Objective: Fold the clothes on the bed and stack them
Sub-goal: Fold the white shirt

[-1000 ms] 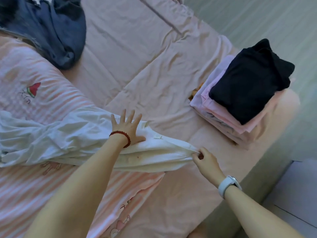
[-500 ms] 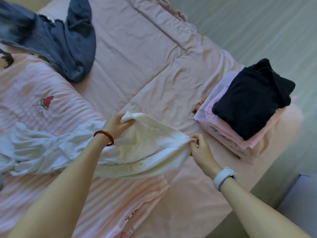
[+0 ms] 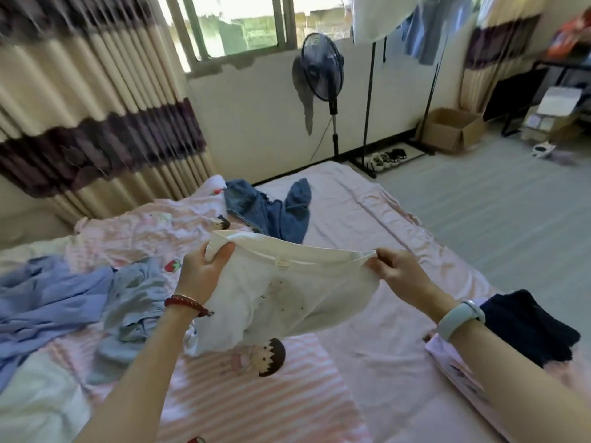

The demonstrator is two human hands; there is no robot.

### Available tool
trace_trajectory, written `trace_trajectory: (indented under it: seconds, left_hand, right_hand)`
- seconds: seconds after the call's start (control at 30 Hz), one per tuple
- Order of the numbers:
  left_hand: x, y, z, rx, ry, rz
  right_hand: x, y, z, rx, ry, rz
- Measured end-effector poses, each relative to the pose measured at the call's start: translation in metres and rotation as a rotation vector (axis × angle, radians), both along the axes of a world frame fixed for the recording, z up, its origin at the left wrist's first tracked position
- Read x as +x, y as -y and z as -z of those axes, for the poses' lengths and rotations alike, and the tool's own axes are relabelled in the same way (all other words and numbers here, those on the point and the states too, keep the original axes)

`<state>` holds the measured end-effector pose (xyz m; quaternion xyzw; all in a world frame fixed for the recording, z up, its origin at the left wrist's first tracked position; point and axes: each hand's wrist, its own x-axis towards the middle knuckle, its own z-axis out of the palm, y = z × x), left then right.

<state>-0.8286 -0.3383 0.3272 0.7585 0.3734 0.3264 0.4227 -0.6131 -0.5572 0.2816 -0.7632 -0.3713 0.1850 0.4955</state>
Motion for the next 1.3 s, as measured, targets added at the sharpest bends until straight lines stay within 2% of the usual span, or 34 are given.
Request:
trace_trajectory:
  seconds: [0.1,0.27,0.4,0.5,0.6,0.73,0.83,0.93,1.07,1.3]
  left_hand:
    - [-0.045,0.010,-0.041,0.078,0.082,-0.058]
    - [-0.105,0.050,-0.096,0.234,0.206,-0.168]
    - [-0.135,0.103,-0.121,0.259,0.349,-0.247]
    - [-0.155,0.141,-0.128,0.314,0.358,-0.354]
    - [-0.175,0.183,-0.126,0.339,0.343,-0.356]
    - [-0.198,0.221,-0.120,0.255,0.382,-0.294]
    - [-0.214,0.239,-0.117,0.092,0.449,-0.262]
    - [-0.224,0.243,-0.112,0.068,0.466,-0.252]
    - [-0.225,0.221,-0.100,-0.002,0.384,-0.260]
    - [-0.215,0.133,-0.020,-0.127,0.196,-0.317]
  right_hand:
    - [-0.025,-0.001,-0.048,0.127,0.093,-0.037]
    - [-0.078,0.014,-0.115,0.272,0.386,-0.028]
    - [-0.111,0.026,-0.143,0.506,0.361,0.047]
    - [-0.129,0.052,-0.156,0.607,0.349,0.012]
    - [-0.140,0.089,-0.163,0.695,0.296,-0.025]
    - [-0.150,0.126,-0.164,0.768,0.317,-0.034]
    - [-0.159,0.142,-0.156,0.819,0.375,-0.041]
    - [-0.163,0.149,-0.150,0.870,0.422,-0.033]
    - [-0.163,0.130,-0.138,0.836,0.428,-0.065]
    - [-0.147,0.037,-0.060,0.527,0.448,-0.076]
